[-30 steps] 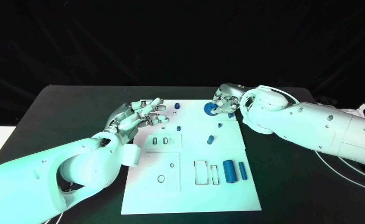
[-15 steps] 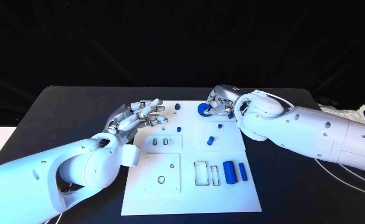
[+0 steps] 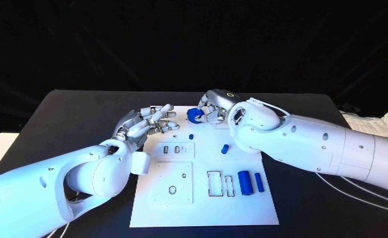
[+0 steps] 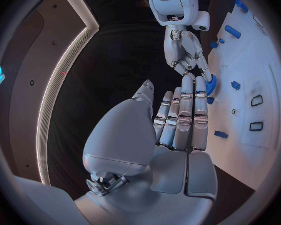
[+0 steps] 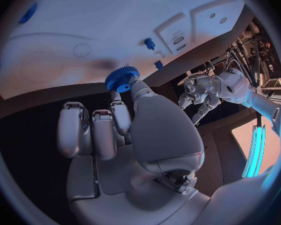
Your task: Assemble the parts on the task board
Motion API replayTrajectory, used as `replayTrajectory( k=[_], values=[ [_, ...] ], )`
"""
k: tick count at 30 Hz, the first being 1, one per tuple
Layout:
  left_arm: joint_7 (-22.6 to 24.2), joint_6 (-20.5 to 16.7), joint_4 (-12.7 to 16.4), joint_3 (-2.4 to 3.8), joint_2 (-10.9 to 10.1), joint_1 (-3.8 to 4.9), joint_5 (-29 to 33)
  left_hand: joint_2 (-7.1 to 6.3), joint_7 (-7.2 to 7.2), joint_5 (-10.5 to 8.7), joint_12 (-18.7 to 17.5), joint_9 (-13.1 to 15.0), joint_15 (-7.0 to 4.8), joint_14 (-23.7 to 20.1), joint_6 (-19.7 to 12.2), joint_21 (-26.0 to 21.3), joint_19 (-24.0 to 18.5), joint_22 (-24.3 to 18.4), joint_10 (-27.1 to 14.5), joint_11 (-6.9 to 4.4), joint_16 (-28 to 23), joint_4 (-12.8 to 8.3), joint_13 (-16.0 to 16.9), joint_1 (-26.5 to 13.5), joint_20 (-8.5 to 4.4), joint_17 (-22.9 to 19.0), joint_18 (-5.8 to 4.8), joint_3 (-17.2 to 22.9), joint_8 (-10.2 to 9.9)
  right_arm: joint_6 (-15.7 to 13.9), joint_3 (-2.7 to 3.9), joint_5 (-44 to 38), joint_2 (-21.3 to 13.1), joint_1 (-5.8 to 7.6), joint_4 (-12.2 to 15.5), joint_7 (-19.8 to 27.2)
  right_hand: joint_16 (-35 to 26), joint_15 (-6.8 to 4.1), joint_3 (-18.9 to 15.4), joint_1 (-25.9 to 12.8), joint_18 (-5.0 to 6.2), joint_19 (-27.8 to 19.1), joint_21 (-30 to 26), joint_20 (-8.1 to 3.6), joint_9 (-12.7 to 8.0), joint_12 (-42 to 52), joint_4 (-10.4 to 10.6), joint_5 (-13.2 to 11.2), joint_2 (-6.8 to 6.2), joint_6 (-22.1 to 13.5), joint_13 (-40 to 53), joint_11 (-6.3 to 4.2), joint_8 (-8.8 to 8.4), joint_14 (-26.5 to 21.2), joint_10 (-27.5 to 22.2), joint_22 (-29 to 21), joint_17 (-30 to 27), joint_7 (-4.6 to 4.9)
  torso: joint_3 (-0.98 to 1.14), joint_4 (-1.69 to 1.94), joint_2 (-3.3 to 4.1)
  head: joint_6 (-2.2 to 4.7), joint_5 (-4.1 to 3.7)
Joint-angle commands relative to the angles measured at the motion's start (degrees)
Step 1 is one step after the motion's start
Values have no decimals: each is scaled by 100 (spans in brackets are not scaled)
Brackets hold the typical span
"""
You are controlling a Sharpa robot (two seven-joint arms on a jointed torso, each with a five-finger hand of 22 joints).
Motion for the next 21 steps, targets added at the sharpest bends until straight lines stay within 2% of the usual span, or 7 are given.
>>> replayTrajectory(
  k=[1, 4, 7, 15, 18, 21],
  values=[
    [40, 134, -6, 4, 15, 3, 5, 32, -6, 26, -17, 0, 6, -45, -18, -27, -23, -6, -23, -4, 31, -19, -6, 14, 5, 5, 58, -2, -33, -103, -11, -208, 119, -37, -62, -51, 12, -49, 32, 10, -108, 24, 36, -7, -5, -18, -4, -3, 52, 21, -12, -65, -22, 388, 91, 7, 289, 8, 1, 11, 3, -17, 3],
    [40, 136, -11, 4, 17, 3, 5, 32, -6, 26, -17, 0, 6, -45, -18, -27, -23, -6, -23, -4, 31, -19, -6, 14, 5, 5, 58, -2, -33, -86, -19, -205, 216, -66, -130, -78, 9, -49, 32, 5, -107, 22, 35, -8, -7, -22, -2, -5, 48, 18, -14, -63, -26, 387, 89, 5, 284, 9, -2, 18, 1, -27, 2],
    [39, 137, -16, 4, 16, 3, 5, 32, -6, 26, -17, 0, 6, -45, -18, -27, -23, -6, -23, -4, 31, -19, -6, 14, 5, 5, 58, -2, -33, -74, -26, -174, 305, -95, -198, -88, 9, -48, 32, -3, -106, 20, 34, -8, -8, -24, 3, -7, 45, 16, -14, -62, -30, 386, 89, 1, 284, 11, 0, -1, 4, -25, 22],
    [40, 145, -20, 4, 26, 3, 5, 32, -6, 26, -17, 0, 6, -45, -18, -27, -23, -6, -23, -4, 31, -19, -6, 14, 5, 5, 58, -2, -33, 103, -50, -84, 504, -153, -351, -134, -1, -42, 28, -49, -105, 10, 32, -7, -15, -47, 29, -18, 22, -3, -25, -53, -60, 381, 77, -9, 267, 22, 8, -13, 1, -45, 22],
    [39, 150, -19, 4, 26, 4, 5, 37, -11, 26, -13, 1, 5, -48, -12, -26, -23, -6, -17, -8, 34, -25, -5, 20, 5, 14, 59, -2, -30, 116, -63, -74, 552, -159, -420, -167, -11, -38, 26, -64, -101, -3, 25, -5, -20, -75, 36, -24, 5, -21, -45, -48, -79, 377, 62, -27, 247, 28, 6, -6, 2, -48, 16],
    [35, 153, -26, 4, 25, 4, 5, 37, -11, 26, -13, 1, 5, -48, -12, -26, -23, -6, -17, -8, 34, -25, -5, 20, 5, 14, 59, -2, -30, 120, -71, -70, 586, -163, -474, -167, -34, -23, 25, -76, -93, -32, 9, 4, -40, -147, 34, -26, -41, -106, -95, -27, -146, 366, 17, -66, 208, 56, 14, -5, 3, -56, 25]
  ],
)
